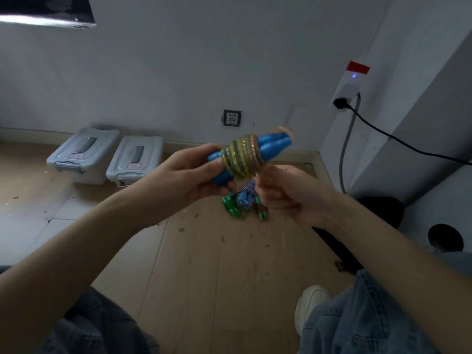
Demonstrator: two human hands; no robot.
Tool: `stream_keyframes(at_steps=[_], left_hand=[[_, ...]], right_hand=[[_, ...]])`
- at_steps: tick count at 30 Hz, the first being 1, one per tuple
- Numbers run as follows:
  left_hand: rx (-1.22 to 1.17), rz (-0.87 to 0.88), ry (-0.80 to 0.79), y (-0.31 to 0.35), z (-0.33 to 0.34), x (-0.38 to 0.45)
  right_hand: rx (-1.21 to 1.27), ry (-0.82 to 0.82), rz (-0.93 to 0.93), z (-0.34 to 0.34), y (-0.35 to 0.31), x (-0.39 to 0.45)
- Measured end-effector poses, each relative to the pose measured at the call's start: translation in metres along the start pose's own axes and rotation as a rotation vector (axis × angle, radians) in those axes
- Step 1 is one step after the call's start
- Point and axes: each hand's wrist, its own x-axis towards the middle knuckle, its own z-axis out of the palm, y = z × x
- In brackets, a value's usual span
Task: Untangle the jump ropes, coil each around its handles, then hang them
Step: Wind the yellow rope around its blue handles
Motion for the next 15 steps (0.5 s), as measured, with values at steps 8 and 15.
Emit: stream_keyframes(at_steps=[8, 15], left_hand=[[-0.034, 0.06, 0.529, -0.013, -0.019, 0.014], [0.527, 0.013, 0.621, -0.026, -0.025, 0.014]], right_hand=[[-0.153, -0.062, 0.1, 0.012, 0.002, -0.003], [-0.461, 0.095, 0.075, 0.01, 0.0, -0.006]])
